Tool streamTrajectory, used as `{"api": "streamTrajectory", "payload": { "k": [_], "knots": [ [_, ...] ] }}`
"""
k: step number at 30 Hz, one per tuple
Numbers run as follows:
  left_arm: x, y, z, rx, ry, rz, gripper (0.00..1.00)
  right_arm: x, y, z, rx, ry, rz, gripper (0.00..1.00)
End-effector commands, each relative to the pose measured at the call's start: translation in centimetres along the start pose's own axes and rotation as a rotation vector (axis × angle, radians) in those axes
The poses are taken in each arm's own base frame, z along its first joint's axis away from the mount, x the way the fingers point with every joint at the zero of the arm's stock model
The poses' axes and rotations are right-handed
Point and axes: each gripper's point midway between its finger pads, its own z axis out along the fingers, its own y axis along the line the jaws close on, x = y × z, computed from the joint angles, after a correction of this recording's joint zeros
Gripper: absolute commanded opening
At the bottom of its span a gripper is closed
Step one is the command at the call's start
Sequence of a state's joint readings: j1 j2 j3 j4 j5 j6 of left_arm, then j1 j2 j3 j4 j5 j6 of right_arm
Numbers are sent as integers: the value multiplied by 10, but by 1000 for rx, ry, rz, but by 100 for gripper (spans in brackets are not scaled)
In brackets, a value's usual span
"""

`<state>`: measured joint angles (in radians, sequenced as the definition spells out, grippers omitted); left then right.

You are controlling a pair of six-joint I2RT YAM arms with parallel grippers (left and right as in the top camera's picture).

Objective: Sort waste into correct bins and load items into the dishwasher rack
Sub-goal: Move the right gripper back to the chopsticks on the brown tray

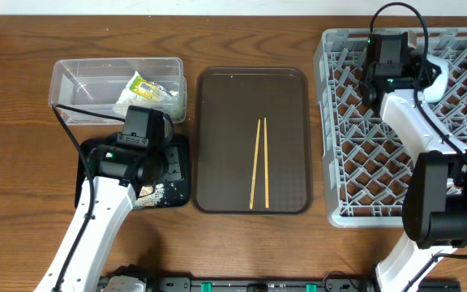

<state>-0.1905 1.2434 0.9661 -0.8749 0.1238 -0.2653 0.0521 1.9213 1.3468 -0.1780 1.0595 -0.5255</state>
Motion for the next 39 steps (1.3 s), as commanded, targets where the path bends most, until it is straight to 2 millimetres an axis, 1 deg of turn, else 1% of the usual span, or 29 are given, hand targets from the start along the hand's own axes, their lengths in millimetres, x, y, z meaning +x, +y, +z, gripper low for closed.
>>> {"api": "streamTrajectory", "payload": {
  "k": [1,3,5,7,11,13,15,16,19,22,24,26,28,29,30,32,34,35,37,38,39],
  "knots": [
    [-2,2,-3,-9,-13,-13,59,-7,22,1,-73,-51,-18,15],
    [-2,1,-3,-4,-12,-13,59,-15,17,3,-64,-81,-20,12],
    [-2,1,-3,-2,-12,-14,59,-20,14,4,-60,-100,-28,12],
    [-3,1,-3,-1,-16,-24,59,-20,15,4,-61,-101,-41,14],
    [-3,1,-3,-1,-16,-27,59,-20,21,4,-92,-107,-30,27],
    [-3,1,-3,-1,-16,-27,59,-20,27,3,-125,-114,-18,37],
    [-3,1,-3,-1,-16,-27,59,-19,42,0,-204,-132,-39,40],
    [-3,1,-3,-1,-16,-27,59,-18,47,-1,-225,-132,-43,41],
    [-3,1,-3,-1,-16,-27,59,-13,51,-1,-247,-112,-2,45],
    [-3,1,-3,-1,-16,-27,59,-13,49,-2,-244,-109,20,48],
    [-3,1,-3,-1,-16,-27,59,-15,43,-3,-234,-113,32,49],
    [-3,1,-3,-1,-16,-27,59,-18,32,-8,-227,-126,64,52],
    [-3,1,-3,-1,-16,-27,59,-23,19,-13,-222,-147,103,58],
    [-3,1,-3,-1,-16,-27,59,-28,9,-20,-231,-174,127,63],
    [-3,1,-3,-1,-16,-27,59,-30,5,-22,-236,-184,136,66],
    [-3,1,-3,-1,-16,-27,59,-38,-3,-36,-290,-237,173,77],
    [-3,1,-3,-1,-16,-27,59,-43,-2,-56,-383,-290,158,79],
    [-3,1,-3,-1,-16,-27,59,-44,4,-70,-449,-318,136,79],
    [-3,1,-3,-1,-16,-27,59,-43,20,-101,-605,-373,82,79],
    [-3,1,-3,-1,-16,-27,59,-43,30,-119,-691,-404,56,80],
    [-3,1,-3,-1,-16,-27,59,-44,43,-141,-804,-442,37,81]
  ]
}}
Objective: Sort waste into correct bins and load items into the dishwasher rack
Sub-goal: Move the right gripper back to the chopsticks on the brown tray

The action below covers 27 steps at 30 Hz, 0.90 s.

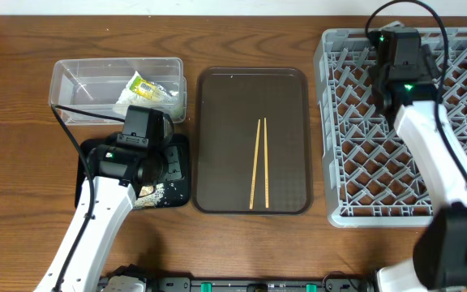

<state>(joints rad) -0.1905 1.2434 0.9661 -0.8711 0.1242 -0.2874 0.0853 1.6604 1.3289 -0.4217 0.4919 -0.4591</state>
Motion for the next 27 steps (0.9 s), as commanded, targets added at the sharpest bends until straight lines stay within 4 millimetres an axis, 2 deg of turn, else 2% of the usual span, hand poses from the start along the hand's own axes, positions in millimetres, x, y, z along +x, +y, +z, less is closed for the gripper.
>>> {"api": "streamTrajectory", "payload": {
  "k": [1,4,7,10,14,16,21,24,27],
  "knots": [
    [-2,1,-3,-3,-13,-5,59,-32,79,-41,-412,-170,10,80],
    [-2,1,-3,-4,-11,-6,59,-43,134,-82,-715,-212,77,74],
    [0,2,-3,-6,-3,-6,59,-45,174,-117,-925,-176,159,71],
    [0,2,-3,-7,-2,-6,59,-40,197,-136,-989,-96,213,73],
    [0,2,-3,-7,-2,-6,59,-25,227,-159,-1032,-5,192,73],
    [0,2,-3,-7,-3,-6,59,-16,237,-162,-1003,35,188,73],
    [0,2,-3,-7,-2,-6,59,17,257,-152,-875,158,246,73],
    [0,2,-3,-6,-3,-6,59,35,271,-149,-869,213,279,73],
    [0,2,-3,-6,-3,-6,59,55,283,-145,-854,257,306,69]
  ]
}}
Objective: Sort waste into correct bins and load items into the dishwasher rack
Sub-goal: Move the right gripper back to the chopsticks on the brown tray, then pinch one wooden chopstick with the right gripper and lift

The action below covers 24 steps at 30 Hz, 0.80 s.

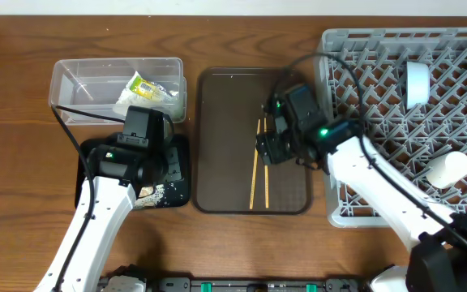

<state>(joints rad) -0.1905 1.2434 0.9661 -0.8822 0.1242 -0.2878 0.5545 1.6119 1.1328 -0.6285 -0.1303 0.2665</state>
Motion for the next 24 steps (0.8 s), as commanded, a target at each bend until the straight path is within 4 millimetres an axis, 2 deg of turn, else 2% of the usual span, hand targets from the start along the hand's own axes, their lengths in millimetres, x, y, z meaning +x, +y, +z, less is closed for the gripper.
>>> {"api": "streamTrajectory", "payload": {
  "k": [1,10,17,24],
  "knots": [
    [-2,1,-3,-3,-13,-5,59,19,-8,13,58,18,119,67],
    [-2,1,-3,-2,-13,-5,59,39,-10,34,105,42,101,62],
    [-2,1,-3,-2,-13,-5,59,61,-11,60,140,125,124,61],
    [-2,1,-3,-2,-13,-5,59,76,-24,76,220,171,200,59]
  ]
}}
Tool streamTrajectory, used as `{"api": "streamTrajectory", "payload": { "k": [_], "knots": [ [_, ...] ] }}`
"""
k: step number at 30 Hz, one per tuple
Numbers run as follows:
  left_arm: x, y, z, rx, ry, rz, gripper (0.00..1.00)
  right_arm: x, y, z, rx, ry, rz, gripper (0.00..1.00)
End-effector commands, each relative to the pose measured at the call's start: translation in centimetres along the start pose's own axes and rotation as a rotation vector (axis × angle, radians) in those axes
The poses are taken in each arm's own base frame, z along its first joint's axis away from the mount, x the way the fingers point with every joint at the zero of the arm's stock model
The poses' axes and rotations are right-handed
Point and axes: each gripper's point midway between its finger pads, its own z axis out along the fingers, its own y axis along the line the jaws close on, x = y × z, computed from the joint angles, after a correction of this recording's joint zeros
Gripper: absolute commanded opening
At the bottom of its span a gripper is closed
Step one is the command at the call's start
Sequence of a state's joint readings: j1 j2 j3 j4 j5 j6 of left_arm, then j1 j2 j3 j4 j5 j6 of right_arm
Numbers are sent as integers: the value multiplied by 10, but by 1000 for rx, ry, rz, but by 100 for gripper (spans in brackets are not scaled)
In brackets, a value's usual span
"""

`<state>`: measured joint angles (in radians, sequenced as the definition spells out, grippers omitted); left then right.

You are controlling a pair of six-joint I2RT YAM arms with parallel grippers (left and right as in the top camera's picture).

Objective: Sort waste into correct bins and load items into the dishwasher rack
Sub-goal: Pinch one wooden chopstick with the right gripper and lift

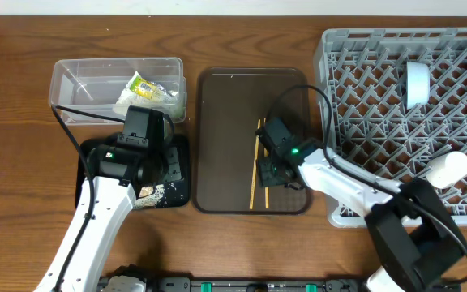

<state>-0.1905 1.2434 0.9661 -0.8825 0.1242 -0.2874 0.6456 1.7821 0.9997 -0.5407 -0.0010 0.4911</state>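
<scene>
Two wooden chopsticks (253,191) lie side by side along the middle of the brown tray (217,122). My right gripper (271,172) is low over their near half; its wrist hides the fingers and the sticks' middle. The grey dishwasher rack (355,81) at the right holds a white cup (417,83), another white cup (448,169) and a blue plate at its right edge. My left gripper (147,172) hangs over the black bin (182,180), its fingers hidden under the wrist.
A clear bin (79,81) at the far left holds a yellow-green wrapper (143,88). Pale food scraps (162,191) lie in the black bin. A pink item shows at the rack's right edge. Bare wooden table surrounds the bins.
My right gripper has come a little nearer along the tray and now sits lower over the near half of the chopsticks. The left arm, bins and rack contents look unchanged.
My right gripper was over the far part of the rack beside a white cup, and still over the rack's far end at the second moment. Then it was over the tray above the chopsticks, the cup standing in the rack. Now it is low over them.
</scene>
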Motion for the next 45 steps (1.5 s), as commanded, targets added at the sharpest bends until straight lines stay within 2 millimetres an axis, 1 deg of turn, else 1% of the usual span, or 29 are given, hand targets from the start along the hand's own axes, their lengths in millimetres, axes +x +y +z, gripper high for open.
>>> {"api": "streamTrajectory", "payload": {
  "k": [1,4,8,16,18,21,24,27,29,37,38,41,45],
  "knots": [
    [-2,1,-3,-2,-13,-5,59,4,-6,8,48,7,52,57],
    [-2,1,-3,-2,-14,-5,59,7,-12,11,82,16,51,51],
    [-2,1,-3,-2,-13,-5,59,10,-26,9,153,17,88,50],
    [-2,1,-3,-2,-13,-6,59,13,-29,8,166,30,91,38],
    [-2,1,-3,-2,-13,-6,59,14,-29,8,167,32,90,32],
    [-2,1,-3,-2,-13,-6,59,15,-29,8,165,40,79,17],
    [-2,1,-3,-2,-13,-6,59,17,-30,8,171,48,79,12],
    [-2,1,-3,-2,-13,-5,59,19,-31,8,174,53,78,9],
    [-2,1,-3,-2,-13,-6,59,19,-31,8,175,54,78,5],
    [-2,1,-3,-2,-13,-6,59,19,-27,6,153,60,73,1],
    [-2,1,-3,-2,-13,-6,59,17,-25,5,141,57,66,1],
    [-2,1,-3,-2,-13,-6,59,1,-21,-10,115,13,17,1],
    [-2,1,-3,-2,-13,-6,59,-30,-20,-52,78,-80,-21,1]
  ]
}}
